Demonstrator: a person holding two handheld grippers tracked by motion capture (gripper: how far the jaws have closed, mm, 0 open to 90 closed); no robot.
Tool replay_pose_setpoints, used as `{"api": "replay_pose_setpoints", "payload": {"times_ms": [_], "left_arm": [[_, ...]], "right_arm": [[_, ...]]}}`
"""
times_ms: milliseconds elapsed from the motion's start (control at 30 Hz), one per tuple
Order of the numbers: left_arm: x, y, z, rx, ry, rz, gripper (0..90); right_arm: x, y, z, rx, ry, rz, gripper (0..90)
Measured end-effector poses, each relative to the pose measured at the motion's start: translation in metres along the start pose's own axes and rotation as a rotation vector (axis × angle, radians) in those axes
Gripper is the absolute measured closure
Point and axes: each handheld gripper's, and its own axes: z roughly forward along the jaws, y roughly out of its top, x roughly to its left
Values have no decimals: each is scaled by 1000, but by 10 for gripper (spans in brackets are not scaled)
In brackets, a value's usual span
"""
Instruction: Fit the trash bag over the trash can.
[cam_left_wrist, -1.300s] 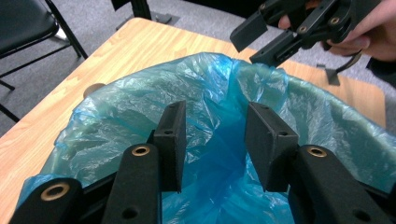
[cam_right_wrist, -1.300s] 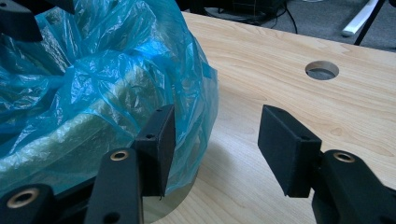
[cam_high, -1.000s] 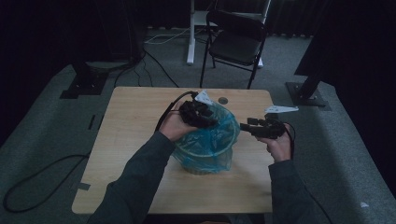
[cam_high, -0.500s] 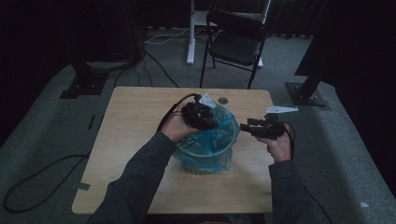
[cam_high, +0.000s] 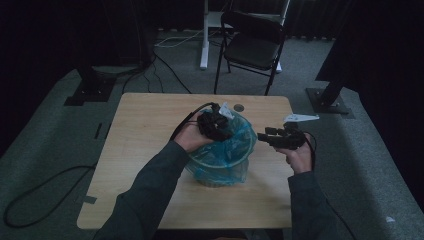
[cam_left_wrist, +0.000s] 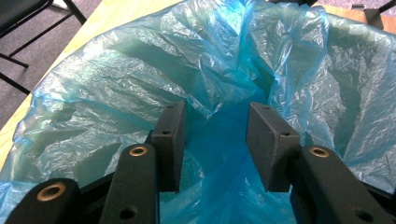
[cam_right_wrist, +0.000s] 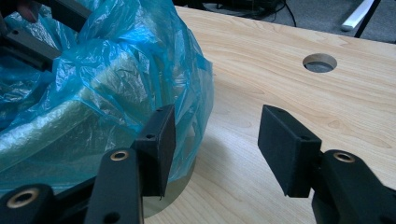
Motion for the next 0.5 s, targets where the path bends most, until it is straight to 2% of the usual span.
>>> {"api": "replay_pose_setpoints", "payload": {"times_ms": [500], "left_arm": [[-3, 1, 7, 55, 20, 35, 576]], "right_arm": [[-1, -2, 1, 2, -2, 1, 458]]}}
